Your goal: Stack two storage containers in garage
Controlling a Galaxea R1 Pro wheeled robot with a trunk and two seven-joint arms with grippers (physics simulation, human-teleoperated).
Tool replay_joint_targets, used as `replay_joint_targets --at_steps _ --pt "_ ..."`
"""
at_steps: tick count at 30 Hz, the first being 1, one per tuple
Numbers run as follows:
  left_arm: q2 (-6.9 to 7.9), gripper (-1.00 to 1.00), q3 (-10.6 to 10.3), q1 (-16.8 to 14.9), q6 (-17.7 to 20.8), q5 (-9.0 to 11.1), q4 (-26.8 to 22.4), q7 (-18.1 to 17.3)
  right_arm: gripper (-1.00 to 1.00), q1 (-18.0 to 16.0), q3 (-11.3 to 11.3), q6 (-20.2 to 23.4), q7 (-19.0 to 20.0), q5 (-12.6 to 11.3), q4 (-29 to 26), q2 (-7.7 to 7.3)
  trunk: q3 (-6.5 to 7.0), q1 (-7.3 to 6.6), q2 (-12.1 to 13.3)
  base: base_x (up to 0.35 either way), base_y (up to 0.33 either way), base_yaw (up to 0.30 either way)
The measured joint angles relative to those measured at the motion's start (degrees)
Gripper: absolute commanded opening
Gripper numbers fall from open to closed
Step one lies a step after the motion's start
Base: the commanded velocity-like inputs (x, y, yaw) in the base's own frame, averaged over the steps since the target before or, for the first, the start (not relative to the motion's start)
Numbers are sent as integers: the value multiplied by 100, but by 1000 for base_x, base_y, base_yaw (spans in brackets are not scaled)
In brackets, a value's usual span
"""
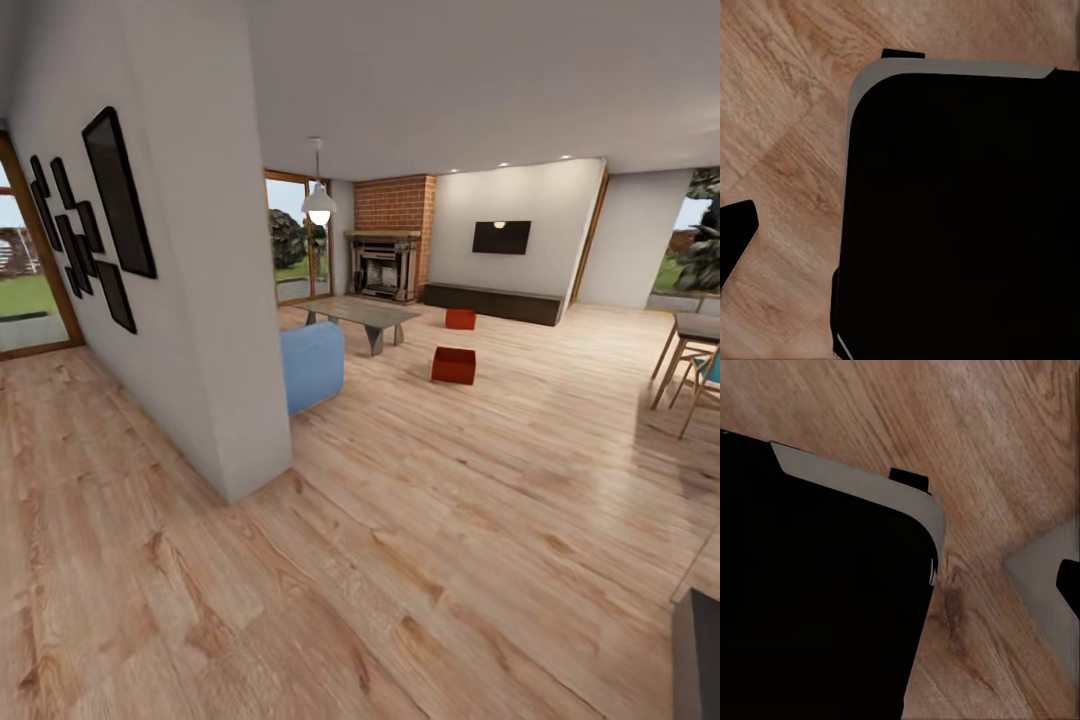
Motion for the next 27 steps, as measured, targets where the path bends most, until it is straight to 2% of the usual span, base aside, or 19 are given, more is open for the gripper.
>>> replay_joint_targets --at_steps 6,27 --pt "-1 100 0 0 2 0 -1 0 100 1 6 5 0 0 0 0 0 0 0 321 0 -104" --pt "-1 100 0 0 2 0 -1 0 100 1 8 7 0 0 0 0 0 0 0 321 0 -248"
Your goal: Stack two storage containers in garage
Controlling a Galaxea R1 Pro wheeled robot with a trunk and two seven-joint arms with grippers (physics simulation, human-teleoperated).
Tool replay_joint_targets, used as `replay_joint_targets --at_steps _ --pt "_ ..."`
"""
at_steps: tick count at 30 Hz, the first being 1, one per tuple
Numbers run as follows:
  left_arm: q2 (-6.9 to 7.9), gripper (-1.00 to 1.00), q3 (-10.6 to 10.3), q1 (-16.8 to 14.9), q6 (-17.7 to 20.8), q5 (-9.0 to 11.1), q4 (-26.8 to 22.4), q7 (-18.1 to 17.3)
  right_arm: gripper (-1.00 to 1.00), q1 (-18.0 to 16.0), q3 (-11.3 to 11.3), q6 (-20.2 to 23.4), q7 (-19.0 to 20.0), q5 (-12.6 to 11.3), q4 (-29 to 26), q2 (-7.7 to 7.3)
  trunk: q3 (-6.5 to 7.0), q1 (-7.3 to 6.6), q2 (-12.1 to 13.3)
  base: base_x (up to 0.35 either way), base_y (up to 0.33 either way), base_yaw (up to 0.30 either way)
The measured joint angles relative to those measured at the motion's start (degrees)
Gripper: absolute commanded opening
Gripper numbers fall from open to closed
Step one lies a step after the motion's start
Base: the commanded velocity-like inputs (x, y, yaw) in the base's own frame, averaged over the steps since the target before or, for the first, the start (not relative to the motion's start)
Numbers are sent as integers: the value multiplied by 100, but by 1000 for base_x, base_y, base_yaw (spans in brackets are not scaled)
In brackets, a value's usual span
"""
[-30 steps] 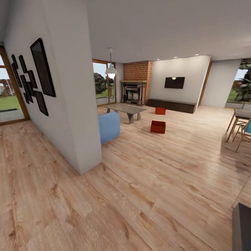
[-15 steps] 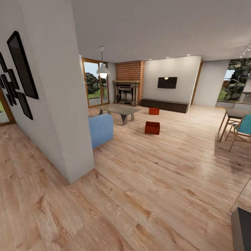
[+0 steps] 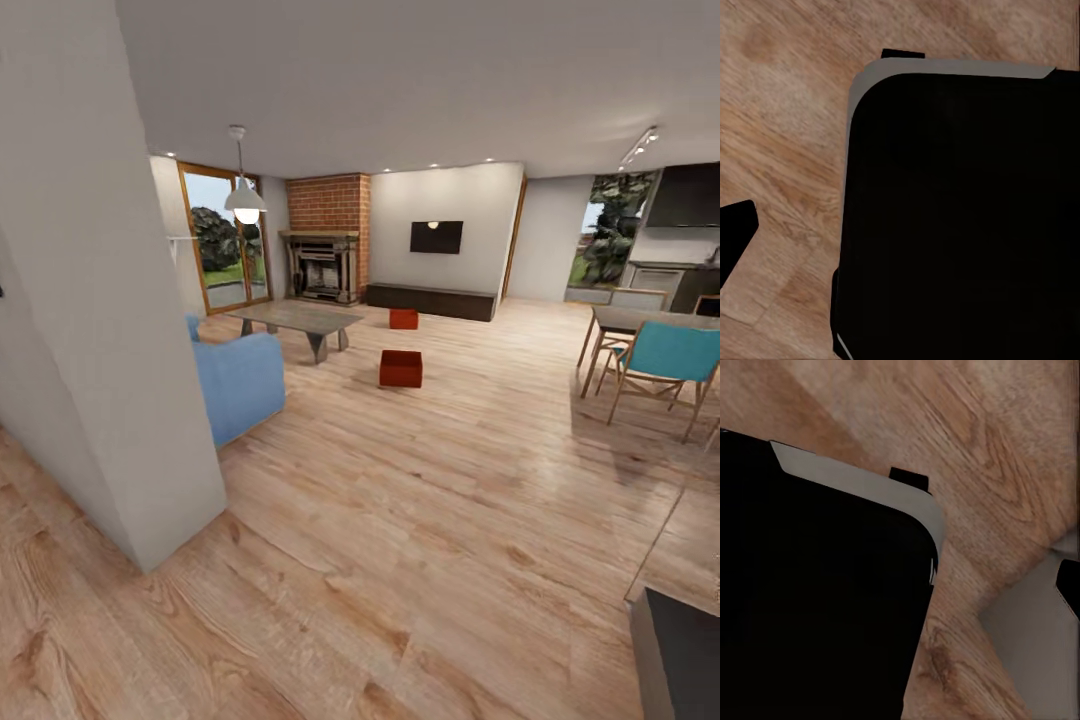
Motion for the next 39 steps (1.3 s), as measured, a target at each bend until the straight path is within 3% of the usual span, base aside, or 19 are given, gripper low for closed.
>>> replay_joint_targets --at_steps 9,29,39 --pt "0 100 0 0 0 0 0 0 100 0 -1 0 0 0 0 0 0 0 0 321 0 -235" --pt "0 100 0 0 -2 0 0 0 100 -1 -2 2 0 0 0 0 0 0 0 321 0 -10" --pt "0 100 0 0 -2 0 1 0 100 -1 0 2 -2 0 0 5 0 0 0 321 0 -118"
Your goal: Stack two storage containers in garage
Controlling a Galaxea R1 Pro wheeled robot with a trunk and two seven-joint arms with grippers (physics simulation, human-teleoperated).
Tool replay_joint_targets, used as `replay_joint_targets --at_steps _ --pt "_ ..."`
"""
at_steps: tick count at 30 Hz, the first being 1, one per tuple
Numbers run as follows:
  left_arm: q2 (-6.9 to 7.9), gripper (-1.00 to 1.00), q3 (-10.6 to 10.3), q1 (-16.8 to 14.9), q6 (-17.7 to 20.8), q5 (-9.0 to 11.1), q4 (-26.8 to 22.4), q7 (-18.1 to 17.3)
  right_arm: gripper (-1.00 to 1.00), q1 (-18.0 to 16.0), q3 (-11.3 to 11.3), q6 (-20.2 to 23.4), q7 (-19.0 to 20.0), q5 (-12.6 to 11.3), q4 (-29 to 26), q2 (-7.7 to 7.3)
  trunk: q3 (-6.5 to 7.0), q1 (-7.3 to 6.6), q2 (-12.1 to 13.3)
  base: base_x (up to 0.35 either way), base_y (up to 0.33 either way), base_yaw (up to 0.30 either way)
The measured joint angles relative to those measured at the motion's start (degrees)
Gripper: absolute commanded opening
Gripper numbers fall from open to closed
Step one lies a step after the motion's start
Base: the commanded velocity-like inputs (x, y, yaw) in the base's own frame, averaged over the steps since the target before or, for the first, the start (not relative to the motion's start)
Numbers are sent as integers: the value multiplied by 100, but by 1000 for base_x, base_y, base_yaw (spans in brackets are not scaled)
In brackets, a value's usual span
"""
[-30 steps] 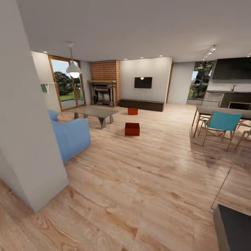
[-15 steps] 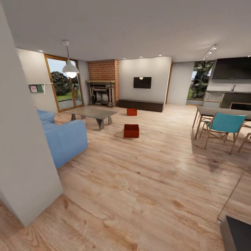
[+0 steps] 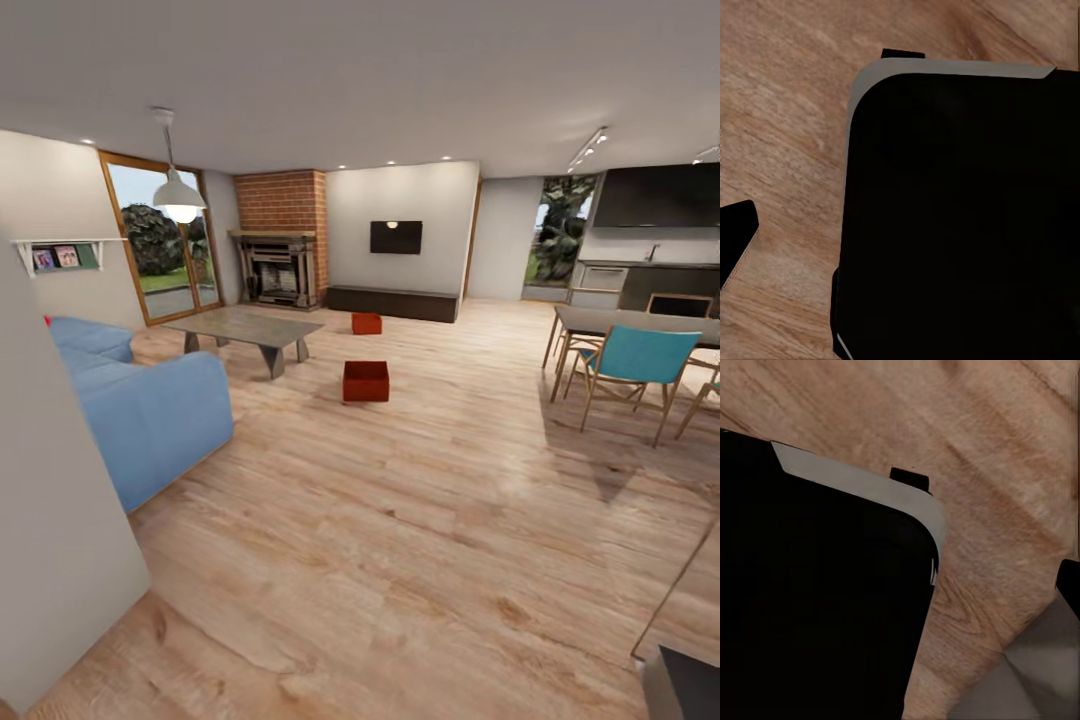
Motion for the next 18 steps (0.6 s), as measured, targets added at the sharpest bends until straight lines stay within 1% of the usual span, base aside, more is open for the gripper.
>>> replay_joint_targets --at_steps 18 --pt "0 100 0 0 0 0 0 0 100 0 0 0 2 0 0 -4 0 0 0 321 0 -2"
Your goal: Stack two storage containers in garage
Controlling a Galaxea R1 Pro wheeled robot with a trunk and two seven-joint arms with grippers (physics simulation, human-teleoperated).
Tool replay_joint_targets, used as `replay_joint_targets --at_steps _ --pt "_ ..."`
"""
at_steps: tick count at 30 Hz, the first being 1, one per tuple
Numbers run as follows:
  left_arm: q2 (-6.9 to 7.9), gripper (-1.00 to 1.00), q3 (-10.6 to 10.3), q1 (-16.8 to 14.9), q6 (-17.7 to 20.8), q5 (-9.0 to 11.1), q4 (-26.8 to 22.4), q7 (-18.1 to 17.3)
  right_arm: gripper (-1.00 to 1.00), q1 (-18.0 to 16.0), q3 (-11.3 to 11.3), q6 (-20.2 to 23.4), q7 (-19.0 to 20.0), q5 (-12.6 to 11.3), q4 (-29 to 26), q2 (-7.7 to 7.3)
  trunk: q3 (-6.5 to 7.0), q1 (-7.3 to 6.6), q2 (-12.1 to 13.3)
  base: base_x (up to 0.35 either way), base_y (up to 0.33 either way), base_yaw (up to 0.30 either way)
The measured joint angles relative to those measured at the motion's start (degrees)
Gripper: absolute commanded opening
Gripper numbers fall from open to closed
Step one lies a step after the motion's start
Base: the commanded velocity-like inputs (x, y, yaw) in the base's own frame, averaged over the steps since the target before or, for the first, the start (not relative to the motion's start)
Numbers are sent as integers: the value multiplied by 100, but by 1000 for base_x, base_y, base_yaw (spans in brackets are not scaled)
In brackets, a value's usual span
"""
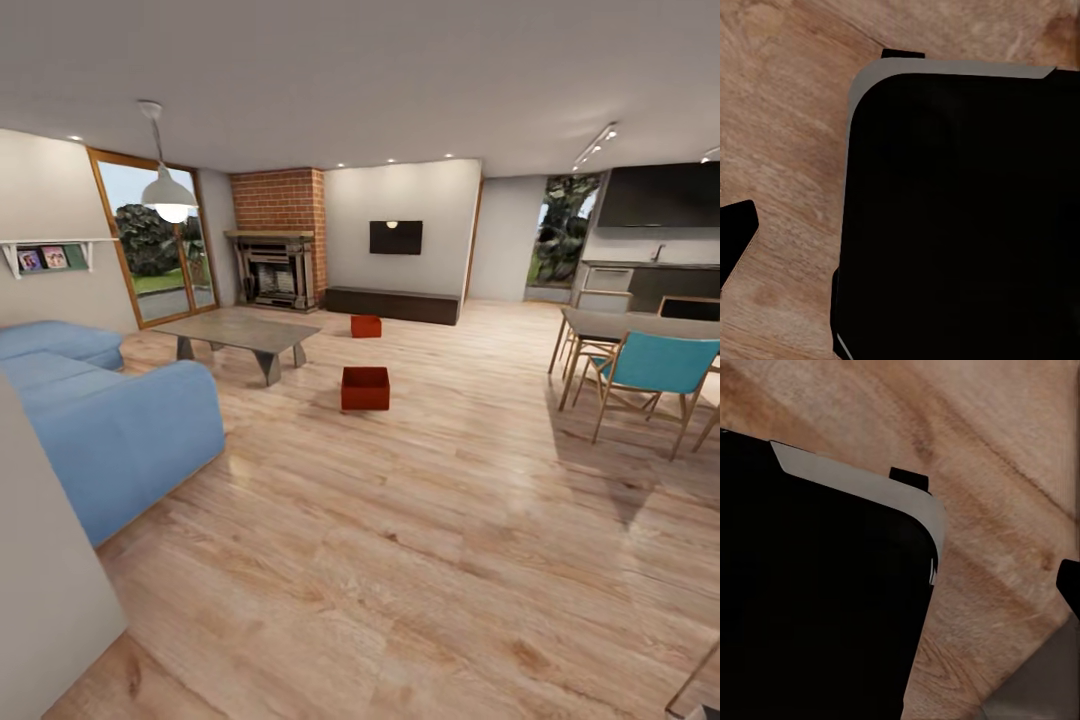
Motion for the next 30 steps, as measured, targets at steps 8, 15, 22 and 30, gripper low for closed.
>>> replay_joint_targets --at_steps 8,15,22,30 --pt "0 100 0 0 0 0 0 0 100 0 17 9 1 1 0 0 0 0 0 321 0 0" --pt "1 100 0 0 0 0 0 0 100 0 19 3 1 1 0 -9 0 0 0 321 0 0" --pt "2 100 0 0 0 0 -1 0 100 0 4 -8 1 6 0 -9 0 0 0 321 0 0" --pt "2 100 0 0 0 0 -2 0 100 0 1 -9 1 3 0 -1 0 0 0 321 0 0"
